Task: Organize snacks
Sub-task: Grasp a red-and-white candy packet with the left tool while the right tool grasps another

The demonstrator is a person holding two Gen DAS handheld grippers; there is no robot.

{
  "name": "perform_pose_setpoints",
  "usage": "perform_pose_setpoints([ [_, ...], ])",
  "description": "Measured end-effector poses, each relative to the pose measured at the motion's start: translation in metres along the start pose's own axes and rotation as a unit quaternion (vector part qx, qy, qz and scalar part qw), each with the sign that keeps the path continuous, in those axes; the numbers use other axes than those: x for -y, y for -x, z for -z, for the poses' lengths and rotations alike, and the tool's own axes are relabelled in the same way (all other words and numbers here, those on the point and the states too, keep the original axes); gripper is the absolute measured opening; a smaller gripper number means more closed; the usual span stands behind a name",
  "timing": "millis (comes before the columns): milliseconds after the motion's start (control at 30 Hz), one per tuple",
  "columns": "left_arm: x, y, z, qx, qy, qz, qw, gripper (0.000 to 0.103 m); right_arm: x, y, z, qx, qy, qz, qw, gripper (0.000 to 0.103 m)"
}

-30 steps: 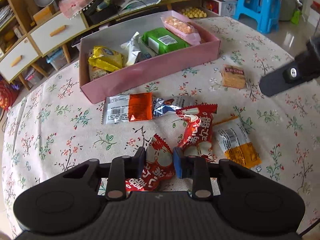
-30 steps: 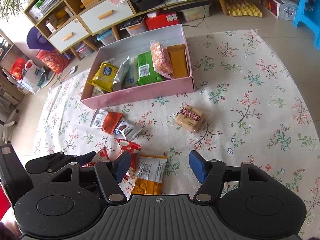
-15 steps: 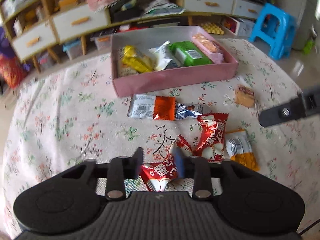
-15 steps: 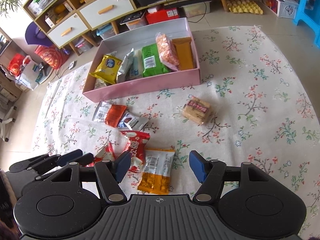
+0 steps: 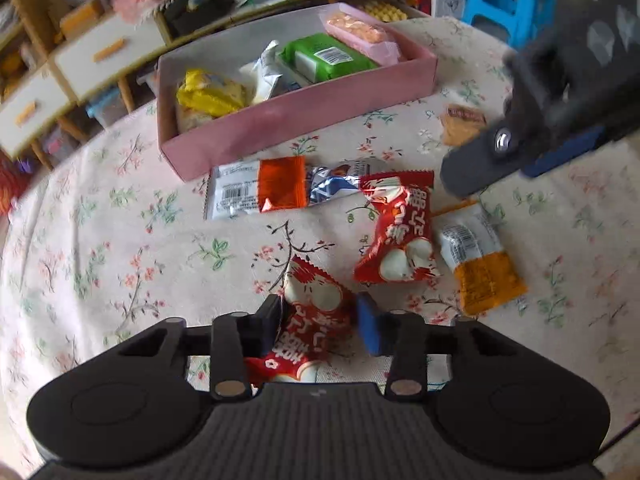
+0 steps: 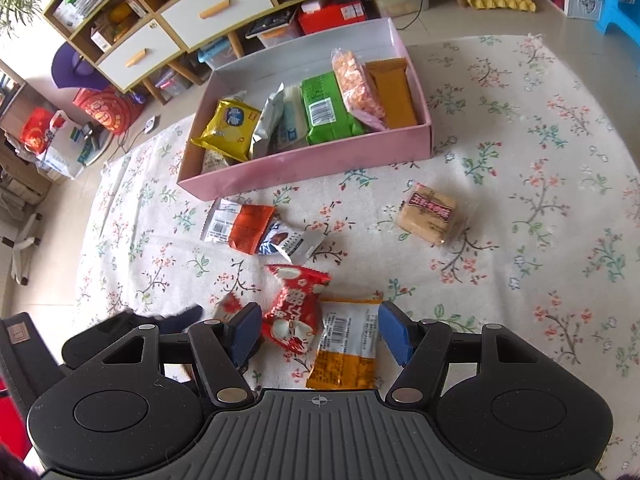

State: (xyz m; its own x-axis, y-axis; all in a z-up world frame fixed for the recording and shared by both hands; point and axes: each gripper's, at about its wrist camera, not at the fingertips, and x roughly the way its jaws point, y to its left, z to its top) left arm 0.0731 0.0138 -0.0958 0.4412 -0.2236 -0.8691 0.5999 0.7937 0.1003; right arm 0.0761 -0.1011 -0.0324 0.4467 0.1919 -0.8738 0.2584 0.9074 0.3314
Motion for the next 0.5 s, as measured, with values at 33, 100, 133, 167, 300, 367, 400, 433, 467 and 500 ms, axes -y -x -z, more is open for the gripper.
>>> perform_pose_setpoints([
  [33,-0.004,0.001,0.000,-0.003,0.010,0.000,0.9999,0.035,-0.001,-0.003,-0.001,-0.002,0.001,0.001,1.000,0.065],
  [100,-0.011,0.001,0.001,-0.005,0.027,-0.001,0.9996,0.033,-0.001,-0.010,-0.002,-0.007,0.001,-0.001,1.000,0.065],
  [133,-0.014,0.002,0.001,-0.007,0.037,-0.002,0.9993,0.032,-0.002,-0.014,-0.003,-0.009,0.002,-0.003,1.000,0.065],
  [167,-0.018,0.003,0.002,-0.008,0.048,-0.002,0.9988,0.031,-0.002,-0.017,-0.004,-0.009,0.002,-0.003,1.000,0.065],
  [300,-0.031,0.004,0.003,-0.012,0.090,-0.004,0.9959,0.029,-0.007,-0.031,-0.006,-0.006,0.011,-0.002,1.000,0.065],
  [367,-0.035,0.004,0.004,-0.013,0.100,-0.013,0.9948,0.029,-0.010,-0.037,-0.006,-0.011,0.014,-0.002,1.000,0.065],
  [400,-0.036,0.004,0.005,-0.012,0.102,-0.016,0.9945,0.029,-0.011,-0.040,-0.006,-0.016,0.011,-0.009,1.000,0.065],
  [433,-0.037,0.004,0.005,-0.011,0.103,-0.017,0.9945,0.029,-0.011,-0.043,-0.006,-0.021,0.004,-0.017,1.000,0.065],
  [467,-0.037,0.003,0.006,-0.012,0.101,-0.016,0.9947,0.030,-0.011,-0.045,-0.005,-0.024,-0.001,-0.018,1.000,0.065],
  [500,-0.036,0.003,0.007,-0.012,0.099,-0.018,0.9949,0.031,-0.012,-0.048,-0.005,-0.024,-0.001,-0.013,1.000,0.065],
])
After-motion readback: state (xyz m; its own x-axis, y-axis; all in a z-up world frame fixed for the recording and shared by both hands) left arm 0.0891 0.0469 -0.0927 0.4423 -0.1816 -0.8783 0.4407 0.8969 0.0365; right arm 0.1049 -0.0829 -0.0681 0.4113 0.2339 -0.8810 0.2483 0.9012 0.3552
